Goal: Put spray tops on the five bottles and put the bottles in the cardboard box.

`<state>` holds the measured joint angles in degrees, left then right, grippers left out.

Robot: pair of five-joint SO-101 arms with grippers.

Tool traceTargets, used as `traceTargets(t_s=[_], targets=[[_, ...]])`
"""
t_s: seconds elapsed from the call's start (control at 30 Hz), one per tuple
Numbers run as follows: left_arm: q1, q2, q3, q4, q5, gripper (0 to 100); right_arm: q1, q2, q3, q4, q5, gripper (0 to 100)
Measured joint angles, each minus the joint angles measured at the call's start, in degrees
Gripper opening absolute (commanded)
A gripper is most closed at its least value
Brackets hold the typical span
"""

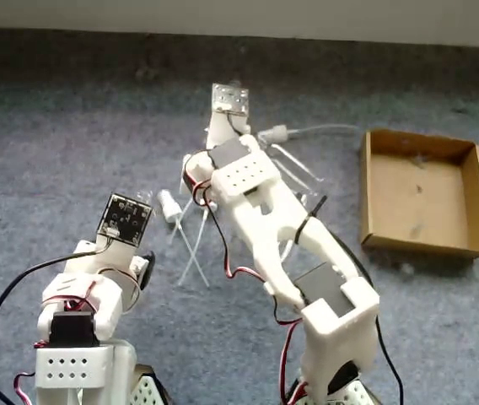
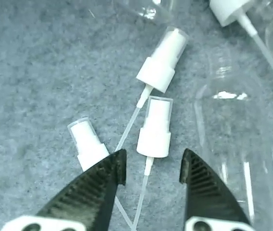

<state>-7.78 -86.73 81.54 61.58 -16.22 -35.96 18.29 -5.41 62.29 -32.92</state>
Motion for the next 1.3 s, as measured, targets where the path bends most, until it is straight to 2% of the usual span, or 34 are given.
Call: traceTargets(t_s=[0.2,0.53,0.77,1.3], targets=[[0.00,0.00,0.00,0.00,0.00,9,-0.18,9.05,-4.31,0.44,0.00,18.1],[0.00,0.00,0.35,0.00,0.00,9,-0.18,19.52,-21.54,7.65,0.00,18.1],[0.00,0.00,1.23,-0.35,0.00,9,-0.18,21.27,-30.68,15.21,0.00,18.1],[0.00,0.00,1.23,-0.35,0.00,9,-0.18,21.27,-32.79,12.57,0.00,18.1]])
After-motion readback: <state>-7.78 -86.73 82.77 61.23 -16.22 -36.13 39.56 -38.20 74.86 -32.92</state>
